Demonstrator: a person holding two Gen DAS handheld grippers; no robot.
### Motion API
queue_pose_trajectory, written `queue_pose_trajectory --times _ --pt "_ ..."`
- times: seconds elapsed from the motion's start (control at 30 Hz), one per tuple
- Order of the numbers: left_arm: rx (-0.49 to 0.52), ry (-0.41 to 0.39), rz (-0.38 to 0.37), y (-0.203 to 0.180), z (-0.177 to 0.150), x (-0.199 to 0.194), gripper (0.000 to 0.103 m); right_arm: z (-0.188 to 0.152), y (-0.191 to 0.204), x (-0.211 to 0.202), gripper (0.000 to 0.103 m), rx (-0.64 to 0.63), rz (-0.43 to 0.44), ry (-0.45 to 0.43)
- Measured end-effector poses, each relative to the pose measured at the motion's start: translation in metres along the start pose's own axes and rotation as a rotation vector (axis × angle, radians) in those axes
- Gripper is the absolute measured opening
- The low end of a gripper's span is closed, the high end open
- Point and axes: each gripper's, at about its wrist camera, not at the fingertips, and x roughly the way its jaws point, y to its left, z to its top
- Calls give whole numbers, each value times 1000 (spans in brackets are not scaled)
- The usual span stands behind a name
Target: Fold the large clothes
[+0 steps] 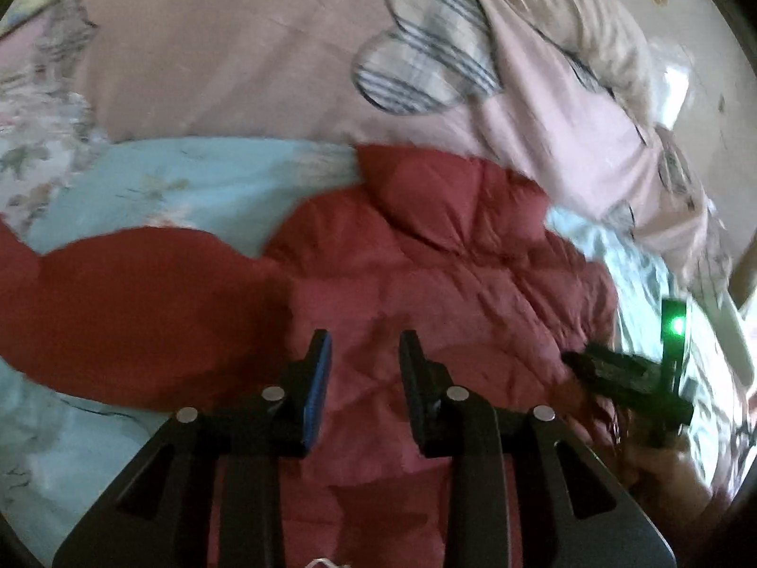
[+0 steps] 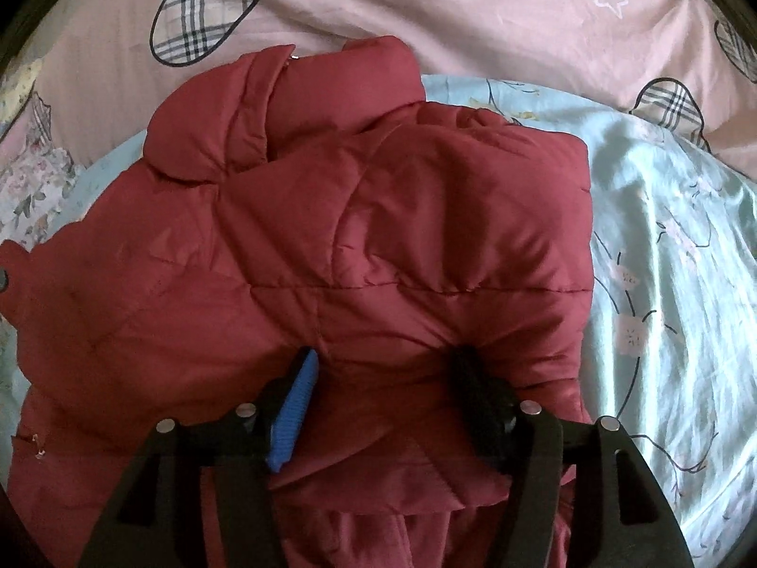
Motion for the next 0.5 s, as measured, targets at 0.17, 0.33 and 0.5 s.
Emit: queue_pose_trajectory --times 0.17,0.33,0.5 --pt "51 146 76 -6 -22 54 27 2 -3 -2 63 20 4 0" --pt "23 173 76 5 -31 71 28 5 15 -37 64 1 37 -77" --pt "39 173 99 0 -32 74 28 6 41 -23 63 -75 53 -9"
